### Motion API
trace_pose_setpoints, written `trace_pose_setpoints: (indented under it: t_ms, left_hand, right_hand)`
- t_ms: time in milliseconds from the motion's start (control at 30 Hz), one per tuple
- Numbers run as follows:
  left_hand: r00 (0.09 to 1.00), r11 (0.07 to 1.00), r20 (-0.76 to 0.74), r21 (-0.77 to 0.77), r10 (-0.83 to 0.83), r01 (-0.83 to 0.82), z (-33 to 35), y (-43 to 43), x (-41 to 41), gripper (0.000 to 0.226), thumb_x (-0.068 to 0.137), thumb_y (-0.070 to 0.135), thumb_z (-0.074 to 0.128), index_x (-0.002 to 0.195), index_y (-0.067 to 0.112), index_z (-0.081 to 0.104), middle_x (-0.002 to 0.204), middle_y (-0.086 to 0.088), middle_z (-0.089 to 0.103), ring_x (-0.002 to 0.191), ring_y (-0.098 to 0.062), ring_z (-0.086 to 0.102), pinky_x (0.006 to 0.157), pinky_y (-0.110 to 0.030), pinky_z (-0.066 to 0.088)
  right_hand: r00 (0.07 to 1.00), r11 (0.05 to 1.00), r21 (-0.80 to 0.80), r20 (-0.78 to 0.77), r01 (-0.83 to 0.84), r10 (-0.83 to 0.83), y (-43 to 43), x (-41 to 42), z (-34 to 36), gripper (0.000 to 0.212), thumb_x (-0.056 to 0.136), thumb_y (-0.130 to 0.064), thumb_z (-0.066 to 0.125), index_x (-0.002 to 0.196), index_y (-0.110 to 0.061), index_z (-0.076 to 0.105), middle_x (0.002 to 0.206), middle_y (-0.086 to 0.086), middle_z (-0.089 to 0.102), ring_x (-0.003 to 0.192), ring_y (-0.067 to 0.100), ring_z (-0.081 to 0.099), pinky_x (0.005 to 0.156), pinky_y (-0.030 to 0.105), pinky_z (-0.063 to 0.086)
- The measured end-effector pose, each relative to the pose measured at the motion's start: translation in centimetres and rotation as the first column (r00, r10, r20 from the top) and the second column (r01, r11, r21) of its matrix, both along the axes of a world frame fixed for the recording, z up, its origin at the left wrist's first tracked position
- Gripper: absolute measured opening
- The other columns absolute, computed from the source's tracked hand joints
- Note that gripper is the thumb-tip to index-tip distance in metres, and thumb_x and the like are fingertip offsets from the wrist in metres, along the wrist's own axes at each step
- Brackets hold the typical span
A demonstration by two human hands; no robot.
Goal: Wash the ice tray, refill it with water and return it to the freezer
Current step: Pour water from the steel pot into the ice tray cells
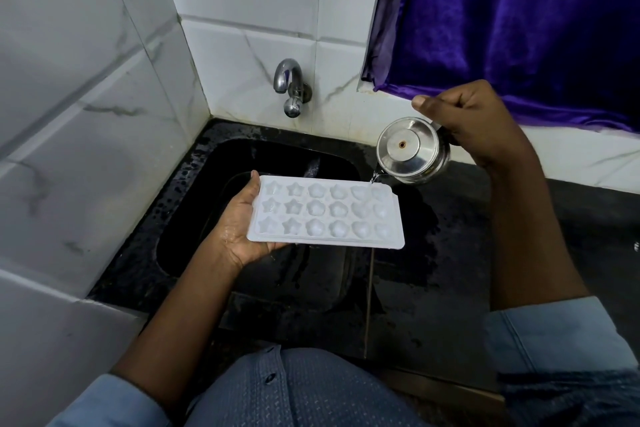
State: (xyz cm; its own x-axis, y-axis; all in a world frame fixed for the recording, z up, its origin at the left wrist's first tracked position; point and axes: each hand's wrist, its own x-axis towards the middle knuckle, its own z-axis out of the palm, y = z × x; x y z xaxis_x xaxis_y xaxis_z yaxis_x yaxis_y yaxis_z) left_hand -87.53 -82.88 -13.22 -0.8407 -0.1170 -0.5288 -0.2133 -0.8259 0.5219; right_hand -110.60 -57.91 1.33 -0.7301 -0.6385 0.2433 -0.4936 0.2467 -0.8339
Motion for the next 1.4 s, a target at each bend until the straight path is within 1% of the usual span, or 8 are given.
trace_pose_setpoints:
  t_ms: [267,467,567,833,900,1133,1300,1400]
  left_hand:
    - [0.999,1.000,-0.032,0.002,0.017,-0.017,0.0,-0.4,0.2,0.077,0.101,0.074,0.042,0.139,0.012,0.067,0.142,-0.020,0.067,0.124,-0.041,0.069,0.097,-0.063,0.058]
    - [0.999,0.998,0.006,-0.032,0.047,-0.046,-0.3,-1.0,0.2,0.076,0.100,0.075,0.044,0.124,0.012,0.080,0.145,-0.020,0.065,0.131,-0.042,0.064,0.119,-0.066,0.037]
    - [0.999,0.998,0.003,-0.029,0.049,-0.049,-0.2,-1.0,0.2,0.075,0.101,0.073,0.044,0.117,0.011,0.083,0.142,-0.020,0.068,0.125,-0.041,0.069,0.117,-0.066,0.039]
    - [0.999,0.998,0.007,-0.040,0.050,-0.050,0.2,-1.0,0.2,0.075,0.100,0.074,0.044,0.117,0.012,0.083,0.140,-0.020,0.069,0.122,-0.042,0.070,0.110,-0.066,0.044]
    - [0.998,0.997,0.017,-0.042,0.059,-0.058,0.2,-1.0,0.1,0.075,0.100,0.074,0.044,0.116,0.013,0.084,0.139,-0.020,0.069,0.120,-0.042,0.071,0.109,-0.066,0.045]
    - [0.997,0.997,0.016,-0.044,0.071,-0.070,0.0,-1.3,0.1,0.072,0.099,0.074,0.046,0.133,0.015,0.073,0.141,-0.018,0.068,0.129,-0.042,0.065,0.120,-0.068,0.035]
    - [0.998,0.997,0.011,-0.046,0.066,-0.065,-0.1,-1.3,0.1,0.075,0.100,0.074,0.044,0.128,0.014,0.078,0.140,-0.018,0.069,0.122,-0.041,0.070,0.101,-0.067,0.053]
    - [0.999,0.998,0.012,-0.033,0.045,-0.044,-0.4,-1.5,0.2,0.078,0.098,0.076,0.046,0.147,0.017,0.063,0.147,-0.018,0.064,0.136,-0.044,0.060,0.116,-0.070,0.039]
  right_hand:
    - [1.000,1.000,-0.009,0.017,0.014,-0.014,0.4,-0.5,-0.8,0.076,0.093,-0.048,0.076,0.071,0.020,0.048,0.062,0.039,0.034,0.054,0.029,0.028,0.050,0.029,0.028]
    - [0.998,1.000,0.013,0.050,0.024,-0.025,1.4,-0.7,-1.2,0.073,0.096,-0.043,0.075,0.072,0.020,0.047,0.059,0.020,0.034,0.055,0.025,0.028,0.052,0.030,0.029]
    - [0.999,0.999,0.023,0.035,0.033,-0.034,1.7,-0.8,-1.3,0.071,0.096,-0.042,0.075,0.071,0.019,0.048,0.058,0.017,0.035,0.052,0.022,0.029,0.049,0.026,0.031]
    - [0.998,0.998,0.040,0.027,0.050,-0.051,2.2,-1.0,-1.3,0.071,0.096,-0.043,0.075,0.070,0.017,0.049,0.059,0.023,0.035,0.053,0.024,0.031,0.049,0.024,0.033]
    - [0.998,0.998,0.035,0.024,0.051,-0.052,2.2,-0.9,-1.2,0.071,0.096,-0.042,0.074,0.072,0.019,0.049,0.061,0.033,0.036,0.053,0.024,0.031,0.049,0.023,0.034]
    - [0.999,0.999,0.021,0.025,0.047,-0.048,2.1,-0.7,-0.9,0.071,0.097,-0.041,0.075,0.073,0.021,0.050,0.064,0.040,0.038,0.054,0.026,0.031,0.048,0.023,0.035]
    - [0.999,0.999,0.018,0.021,0.042,-0.042,2.0,-0.6,-0.8,0.072,0.096,-0.042,0.075,0.072,0.020,0.049,0.064,0.040,0.038,0.055,0.027,0.031,0.050,0.026,0.033]
    - [0.999,1.000,0.013,0.017,0.029,-0.029,2.0,-0.4,-0.6,0.070,0.097,-0.041,0.075,0.068,0.016,0.046,0.061,0.037,0.036,0.053,0.025,0.030,0.050,0.026,0.032]
